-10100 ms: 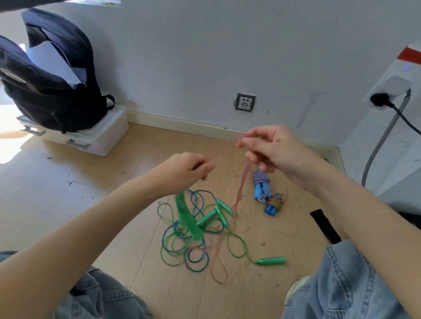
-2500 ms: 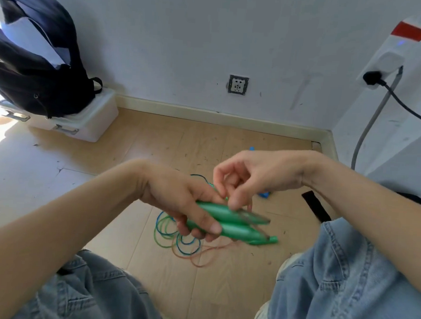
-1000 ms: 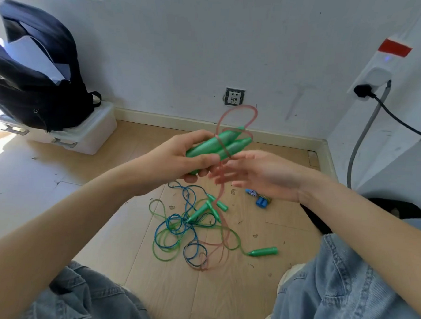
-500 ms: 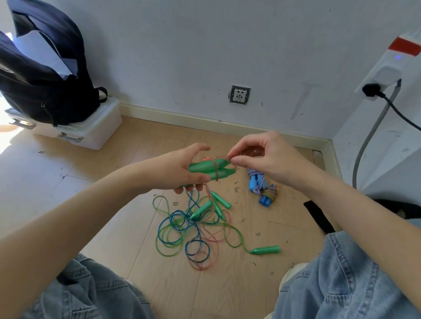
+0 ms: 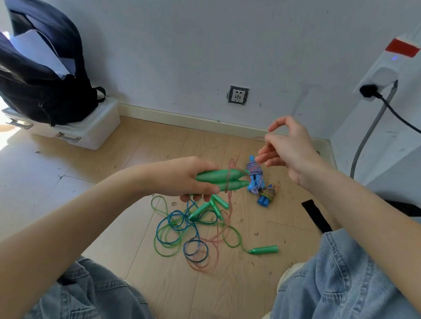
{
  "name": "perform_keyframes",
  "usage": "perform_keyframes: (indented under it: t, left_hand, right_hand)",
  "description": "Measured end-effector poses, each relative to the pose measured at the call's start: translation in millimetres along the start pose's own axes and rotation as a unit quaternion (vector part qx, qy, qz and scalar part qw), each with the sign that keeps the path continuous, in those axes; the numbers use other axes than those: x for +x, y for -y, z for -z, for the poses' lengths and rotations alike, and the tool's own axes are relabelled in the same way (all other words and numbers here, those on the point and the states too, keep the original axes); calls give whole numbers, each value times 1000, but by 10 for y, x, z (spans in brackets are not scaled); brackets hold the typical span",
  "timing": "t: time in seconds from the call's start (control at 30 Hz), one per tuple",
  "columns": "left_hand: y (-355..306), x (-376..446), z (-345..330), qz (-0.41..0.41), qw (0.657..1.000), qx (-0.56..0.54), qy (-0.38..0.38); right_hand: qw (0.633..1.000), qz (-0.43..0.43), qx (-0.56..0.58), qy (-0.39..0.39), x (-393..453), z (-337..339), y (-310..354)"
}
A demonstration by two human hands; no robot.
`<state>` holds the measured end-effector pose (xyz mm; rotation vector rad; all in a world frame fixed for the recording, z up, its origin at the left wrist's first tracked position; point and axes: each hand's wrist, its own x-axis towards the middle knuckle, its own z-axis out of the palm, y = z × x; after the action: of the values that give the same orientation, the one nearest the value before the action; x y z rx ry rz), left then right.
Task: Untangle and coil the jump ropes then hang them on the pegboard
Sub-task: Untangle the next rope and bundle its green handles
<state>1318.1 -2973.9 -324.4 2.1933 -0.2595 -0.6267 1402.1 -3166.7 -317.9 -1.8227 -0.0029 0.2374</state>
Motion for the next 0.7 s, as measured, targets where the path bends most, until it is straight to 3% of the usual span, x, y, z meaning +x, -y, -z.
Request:
perform_keyframes:
  t: [0.07,0.2,0.27,0.37,0.5,0.6,0.7]
  left_hand:
    - [12,-9,23,9,1000,7,8]
    - [104,-62,71,52,997,23,57]
    - [126,-83,95,68,994,28,76]
    - [114,-91,100,70,991,20,110]
    - [25,-127,118,31,989,-46,136]
    - [-13,-144,167,6,987,-116,112]
    - [10,-142,191,-19,976,-200,84]
  right_hand:
    - [999,29,-19,38,-22,-4,36]
    - [956,48,-2,288,-74,-20,81]
    - [924,113,-106,349,-114,-46,66]
    - [890,182,-227,352,-161,-103,34]
    - [872,186,-263,369,-162,-99,48]
    - [883,156,-216,386,-180,-92,56]
    - [903,85,-75,414,-217,-138,61]
